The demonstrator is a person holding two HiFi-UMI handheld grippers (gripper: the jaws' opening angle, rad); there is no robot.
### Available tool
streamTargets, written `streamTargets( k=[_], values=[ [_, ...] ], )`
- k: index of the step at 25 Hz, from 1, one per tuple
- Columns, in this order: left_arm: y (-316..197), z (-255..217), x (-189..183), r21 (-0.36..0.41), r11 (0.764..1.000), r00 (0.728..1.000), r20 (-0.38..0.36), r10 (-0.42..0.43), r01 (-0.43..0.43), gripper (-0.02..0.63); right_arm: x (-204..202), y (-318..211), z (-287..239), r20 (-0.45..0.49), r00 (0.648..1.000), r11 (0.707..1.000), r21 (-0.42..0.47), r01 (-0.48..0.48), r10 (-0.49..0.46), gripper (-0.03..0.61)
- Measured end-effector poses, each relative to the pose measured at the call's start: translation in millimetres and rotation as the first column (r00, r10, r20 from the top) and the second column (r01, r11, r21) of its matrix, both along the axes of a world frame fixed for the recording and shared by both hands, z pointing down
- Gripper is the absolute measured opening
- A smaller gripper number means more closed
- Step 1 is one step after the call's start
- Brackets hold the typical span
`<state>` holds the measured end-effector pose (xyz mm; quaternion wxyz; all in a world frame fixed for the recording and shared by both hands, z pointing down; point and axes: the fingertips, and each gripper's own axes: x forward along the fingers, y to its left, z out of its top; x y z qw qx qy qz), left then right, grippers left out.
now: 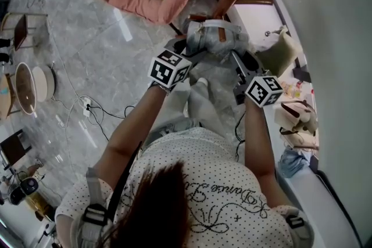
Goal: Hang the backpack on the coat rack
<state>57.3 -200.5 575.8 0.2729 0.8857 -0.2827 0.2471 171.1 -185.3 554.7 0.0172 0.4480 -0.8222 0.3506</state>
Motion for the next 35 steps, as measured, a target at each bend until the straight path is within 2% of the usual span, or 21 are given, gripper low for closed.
streamTargets(
  k=[16, 35],
  values=[
    [-10, 13, 4, -0.026, 0.999, 0.999, -0.002, -0.032, 0.032, 0.232, 5, -16, 15, -0.013, 0.999, 0.999, -0.017, 0.029, -0.029, 0.193],
    [-4, 10, -14, 0.005, 0.998, 0.998, 0.018, -0.064, 0.064, 0.241, -3, -8, 20, -0.177, 0.978, 0.994, -0.039, 0.103, -0.108, 0.259]
  ],
)
